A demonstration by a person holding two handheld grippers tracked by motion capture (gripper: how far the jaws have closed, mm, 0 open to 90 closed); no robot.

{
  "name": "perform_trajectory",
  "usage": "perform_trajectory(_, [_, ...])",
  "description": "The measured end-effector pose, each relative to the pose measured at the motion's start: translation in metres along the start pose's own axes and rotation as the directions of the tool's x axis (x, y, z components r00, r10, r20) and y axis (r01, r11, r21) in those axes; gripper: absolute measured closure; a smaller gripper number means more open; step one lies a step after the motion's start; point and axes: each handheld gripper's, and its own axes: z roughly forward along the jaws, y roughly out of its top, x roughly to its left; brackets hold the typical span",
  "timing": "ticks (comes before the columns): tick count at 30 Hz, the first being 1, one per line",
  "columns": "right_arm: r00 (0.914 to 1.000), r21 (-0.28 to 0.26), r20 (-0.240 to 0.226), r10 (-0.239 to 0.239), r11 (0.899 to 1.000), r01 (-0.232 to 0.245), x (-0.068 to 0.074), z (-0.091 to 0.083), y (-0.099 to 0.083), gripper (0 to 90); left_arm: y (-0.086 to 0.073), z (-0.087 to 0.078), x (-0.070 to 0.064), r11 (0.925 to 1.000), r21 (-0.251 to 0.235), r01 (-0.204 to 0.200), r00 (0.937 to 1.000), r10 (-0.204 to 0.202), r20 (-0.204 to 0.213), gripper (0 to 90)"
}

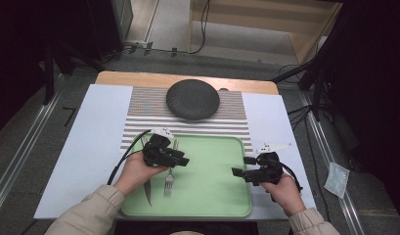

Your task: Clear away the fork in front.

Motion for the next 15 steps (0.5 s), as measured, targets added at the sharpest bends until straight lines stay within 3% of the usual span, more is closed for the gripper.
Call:
perform_trajectory(3, [1.0000, 0.002, 0.004, -0.003, 1.000, 0.003, -0.001, 0.000, 0.000, 22.9, -0.001, 0.002, 0.002, 0.9997, 0.021, -0.012, 0.9999, 0.012, -0.008, 83.0])
perform_trajectory(5, [1.0000, 0.003, 0.006, -0.004, 1.000, 0.004, -0.001, 0.000, 0.000, 22.9, -0.003, 0.006, 0.003, 0.9984, 0.054, -0.012, 0.9999, 0.012, -0.001, 90.0])
perform_trajectory(8, [0.9999, 0.007, 0.010, -0.002, 1.000, 0.002, -0.001, 0.000, 0.000, 22.9, -0.005, 0.012, 0.006, 0.9928, 0.120, 0.010, 0.9999, -0.010, -0.003, 90.0])
perform_trajectory(11, [0.9999, 0.004, 0.011, 0.002, 1.000, -0.003, -0.001, -0.001, 0.000, 22.9, -0.008, 0.011, 0.011, 0.9906, 0.130, 0.043, 0.9991, -0.043, -0.002, 90.0])
perform_trajectory(15, [1.0000, 0.005, 0.008, -0.005, 1.000, 0.005, -0.002, 0.000, 0.000, 22.9, -0.010, 0.007, 0.013, 0.9885, 0.141, 0.055, 0.9985, -0.054, -0.009, 90.0])
